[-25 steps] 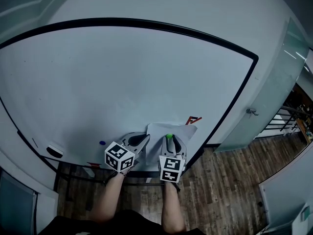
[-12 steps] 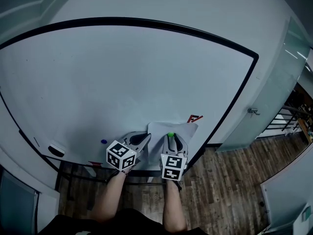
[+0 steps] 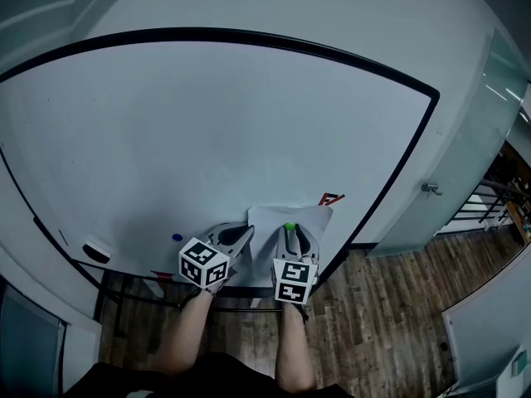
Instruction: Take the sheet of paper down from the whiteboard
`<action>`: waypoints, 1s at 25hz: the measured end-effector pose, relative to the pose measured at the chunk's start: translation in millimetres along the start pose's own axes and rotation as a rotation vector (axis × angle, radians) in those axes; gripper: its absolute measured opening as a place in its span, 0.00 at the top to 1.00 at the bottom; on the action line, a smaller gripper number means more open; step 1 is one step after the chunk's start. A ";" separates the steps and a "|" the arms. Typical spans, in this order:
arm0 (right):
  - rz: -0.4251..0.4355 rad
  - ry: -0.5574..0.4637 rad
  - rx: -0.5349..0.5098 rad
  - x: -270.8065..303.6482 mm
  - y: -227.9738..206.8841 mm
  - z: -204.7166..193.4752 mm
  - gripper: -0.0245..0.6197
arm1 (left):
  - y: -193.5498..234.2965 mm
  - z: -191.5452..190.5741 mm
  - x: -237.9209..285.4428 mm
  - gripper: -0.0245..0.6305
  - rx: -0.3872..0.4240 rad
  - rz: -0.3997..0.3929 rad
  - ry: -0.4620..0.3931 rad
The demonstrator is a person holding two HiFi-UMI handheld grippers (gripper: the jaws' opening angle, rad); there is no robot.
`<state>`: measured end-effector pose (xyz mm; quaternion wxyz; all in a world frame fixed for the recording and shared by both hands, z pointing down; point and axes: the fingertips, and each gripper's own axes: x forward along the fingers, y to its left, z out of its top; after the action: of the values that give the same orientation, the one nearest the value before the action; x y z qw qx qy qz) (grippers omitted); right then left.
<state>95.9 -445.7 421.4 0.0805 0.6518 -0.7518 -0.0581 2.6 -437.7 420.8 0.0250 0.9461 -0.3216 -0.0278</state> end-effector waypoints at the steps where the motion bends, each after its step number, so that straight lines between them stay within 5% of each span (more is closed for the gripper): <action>1: 0.000 0.001 -0.001 0.2 0.4 -0.1 0.76 | 0.2 -0.3 -0.8 0.93 -0.001 0.001 -0.001; 25: -0.003 0.019 -0.017 -0.4 9.0 -8.5 0.76 | 14.6 -8.5 -25.7 0.93 -0.021 0.057 -0.004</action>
<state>88.9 -443.9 431.5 0.0932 0.6527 -0.7496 -0.0582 -26.0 -433.3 431.1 0.0349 0.9362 -0.3483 -0.0323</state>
